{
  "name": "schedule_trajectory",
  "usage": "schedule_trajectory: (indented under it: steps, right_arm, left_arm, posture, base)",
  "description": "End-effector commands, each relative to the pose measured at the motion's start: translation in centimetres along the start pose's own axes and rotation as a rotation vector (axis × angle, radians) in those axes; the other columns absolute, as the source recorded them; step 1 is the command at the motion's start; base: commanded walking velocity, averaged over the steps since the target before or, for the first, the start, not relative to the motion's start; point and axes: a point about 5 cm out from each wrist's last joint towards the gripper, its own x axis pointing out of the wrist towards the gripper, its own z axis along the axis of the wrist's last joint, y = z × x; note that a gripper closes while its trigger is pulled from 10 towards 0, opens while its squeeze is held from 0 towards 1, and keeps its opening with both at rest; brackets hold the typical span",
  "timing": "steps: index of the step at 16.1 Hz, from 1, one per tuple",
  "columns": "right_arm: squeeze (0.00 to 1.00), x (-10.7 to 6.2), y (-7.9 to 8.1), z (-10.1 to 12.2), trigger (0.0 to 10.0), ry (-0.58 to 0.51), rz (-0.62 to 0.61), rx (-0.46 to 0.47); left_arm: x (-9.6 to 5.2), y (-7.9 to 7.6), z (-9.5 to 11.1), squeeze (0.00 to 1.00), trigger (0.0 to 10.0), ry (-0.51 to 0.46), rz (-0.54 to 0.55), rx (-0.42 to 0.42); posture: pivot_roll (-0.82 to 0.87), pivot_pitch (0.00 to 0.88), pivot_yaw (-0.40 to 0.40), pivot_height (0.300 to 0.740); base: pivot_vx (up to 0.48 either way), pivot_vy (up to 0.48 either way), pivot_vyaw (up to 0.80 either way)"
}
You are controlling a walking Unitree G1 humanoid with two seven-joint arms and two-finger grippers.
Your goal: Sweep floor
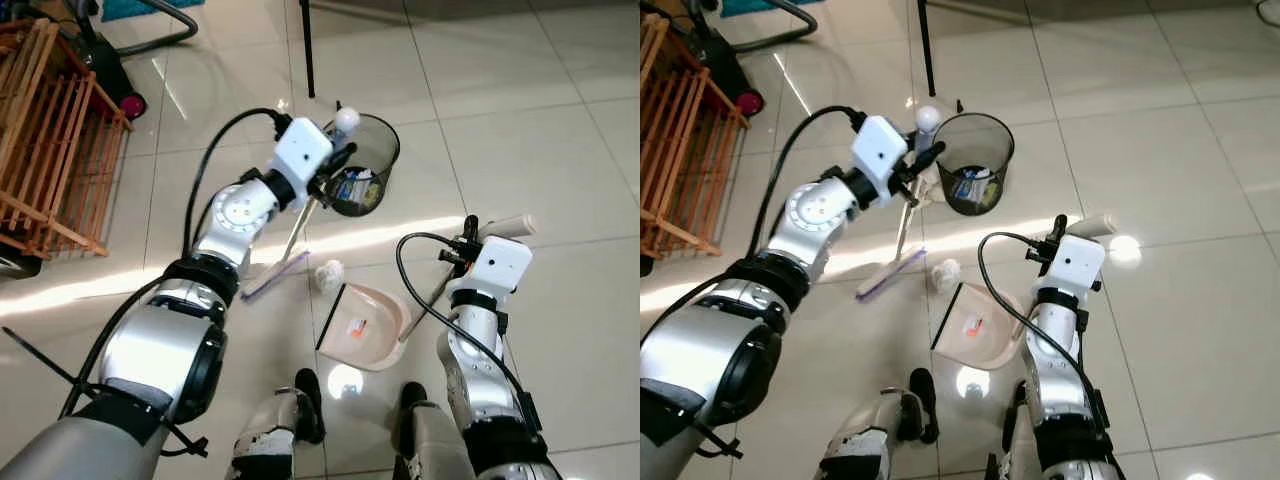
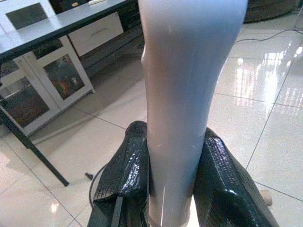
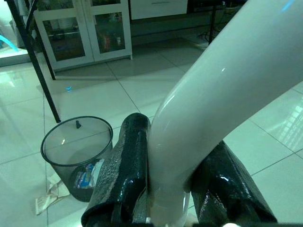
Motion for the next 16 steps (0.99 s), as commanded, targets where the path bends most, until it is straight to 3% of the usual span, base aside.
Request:
schedule_trajectory:
  steps: [1, 4, 6, 8, 12, 16]
  right_arm:
    - [0.0, -1.3, 0.1, -1.6, 10.0, 0.086, 0.019, -0.029]
    - [0.0, -2.3, -0.2, -1.3, 10.0, 0.076, 0.021, -0.034]
    - [0.0, -2.8, -0.3, -1.3, 10.0, 0.074, 0.028, -0.043]
    - [0.0, -3.3, -0.4, -1.1, 10.0, 0.073, 0.032, -0.048]
    - [0.0, -3.0, -0.7, -1.0, 10.0, 0.074, 0.027, -0.055]
    - [0.0, -2.5, -0.7, -1.0, 10.0, 0.079, 0.023, -0.059]
  left_arm:
    - [-0.1, -0.6, -0.3, 0.0, 10.0, 0.0, -0.012, 0.028]
    - [0.1, -1.7, -0.5, 0.0, 10.0, -0.004, -0.018, 0.032]
    - [0.4, -3.0, -0.6, 0.0, 10.0, -0.021, -0.058, -0.023]
    - [0.6, -5.0, -0.8, 0.0, 10.0, -0.041, -0.136, -0.076]
    - [0.7, -7.1, -0.8, 0.0, 10.0, -0.055, -0.317, -0.184]
    - [0.0, -7.2, -0.4, 0.0, 10.0, -0.118, -0.505, -0.231]
  posture:
    - [0.0, 0.387, 0.163, 0.74]
    - [-0.02, 0.391, 0.172, 0.74]
    - [-0.02, 0.39, 0.177, 0.74]
    - [-0.03, 0.385, 0.183, 0.74]
    - [-0.02, 0.392, 0.182, 0.74]
    - [0.0, 0.377, 0.18, 0.74]
  base:
    - [0.0, 0.0, 0.0]
    - [0.0, 0.0, 0.0]
    - [0.0, 0.0, 0.0]
    - [0.0, 0.0, 0.0]
    - [0.0, 0.0, 0.0]
    - [0.0, 0.0, 0.0]
